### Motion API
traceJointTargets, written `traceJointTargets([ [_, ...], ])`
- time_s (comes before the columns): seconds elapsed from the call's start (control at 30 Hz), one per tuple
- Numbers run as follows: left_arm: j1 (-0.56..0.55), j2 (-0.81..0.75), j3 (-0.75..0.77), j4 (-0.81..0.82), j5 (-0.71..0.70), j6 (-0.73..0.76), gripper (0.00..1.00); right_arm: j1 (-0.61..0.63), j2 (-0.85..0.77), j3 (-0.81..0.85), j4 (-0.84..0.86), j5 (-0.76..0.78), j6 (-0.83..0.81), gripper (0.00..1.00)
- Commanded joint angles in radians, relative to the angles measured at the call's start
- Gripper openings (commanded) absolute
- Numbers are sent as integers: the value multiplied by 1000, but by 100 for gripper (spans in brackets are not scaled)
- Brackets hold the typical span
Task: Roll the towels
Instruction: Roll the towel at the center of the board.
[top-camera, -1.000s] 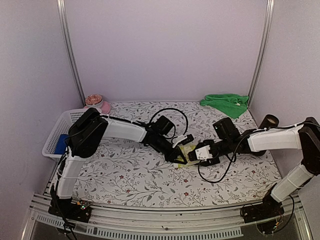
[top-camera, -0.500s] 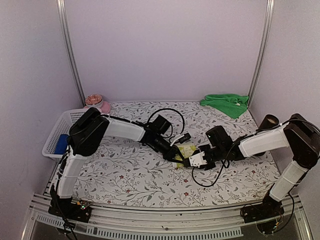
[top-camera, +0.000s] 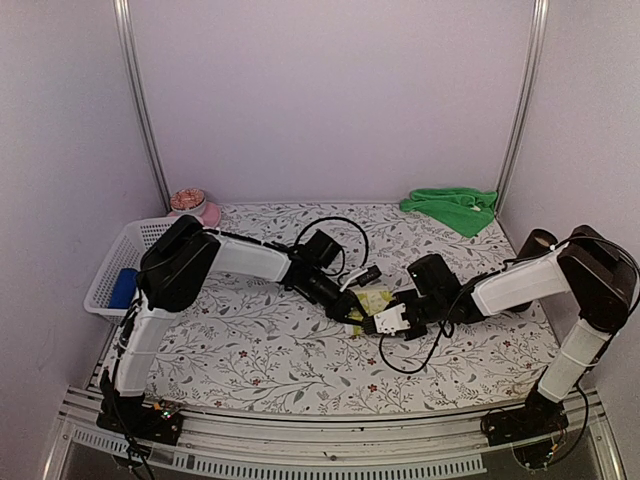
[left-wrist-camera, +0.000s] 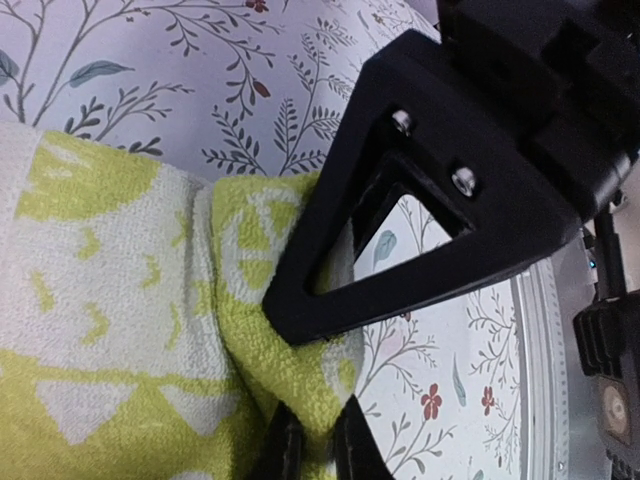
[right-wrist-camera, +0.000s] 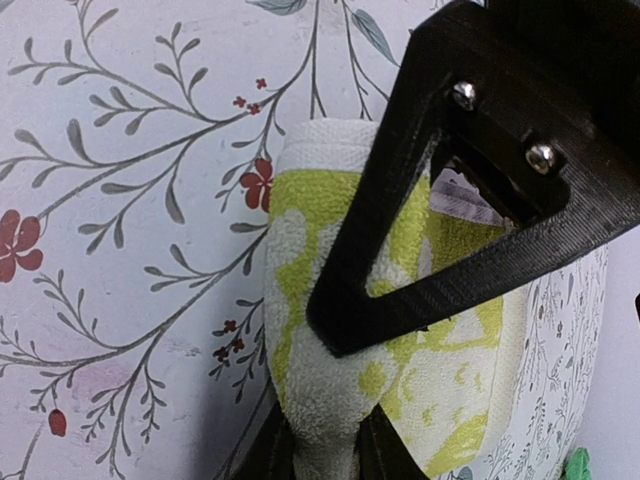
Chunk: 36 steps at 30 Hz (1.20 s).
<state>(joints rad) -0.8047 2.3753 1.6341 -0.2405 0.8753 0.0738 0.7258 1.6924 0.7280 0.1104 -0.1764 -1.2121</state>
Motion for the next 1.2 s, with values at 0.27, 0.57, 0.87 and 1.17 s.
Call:
traceJointTargets([
  [0.27, 10, 53, -28, -124, -70, 22, 13, 1, 45, 27, -100, 12, 24, 4],
  [0.57, 12, 23, -29, -135, -110, 36, 28, 0, 35, 47, -158, -39, 26, 3],
  [0.87, 10, -278, -267, 60, -371, 34, 69, -14, 46, 148, -352, -142, 70, 3],
  [1.17, -90, -428, -512, 368, -585, 54, 85, -67, 71, 203, -485, -222, 76, 3],
])
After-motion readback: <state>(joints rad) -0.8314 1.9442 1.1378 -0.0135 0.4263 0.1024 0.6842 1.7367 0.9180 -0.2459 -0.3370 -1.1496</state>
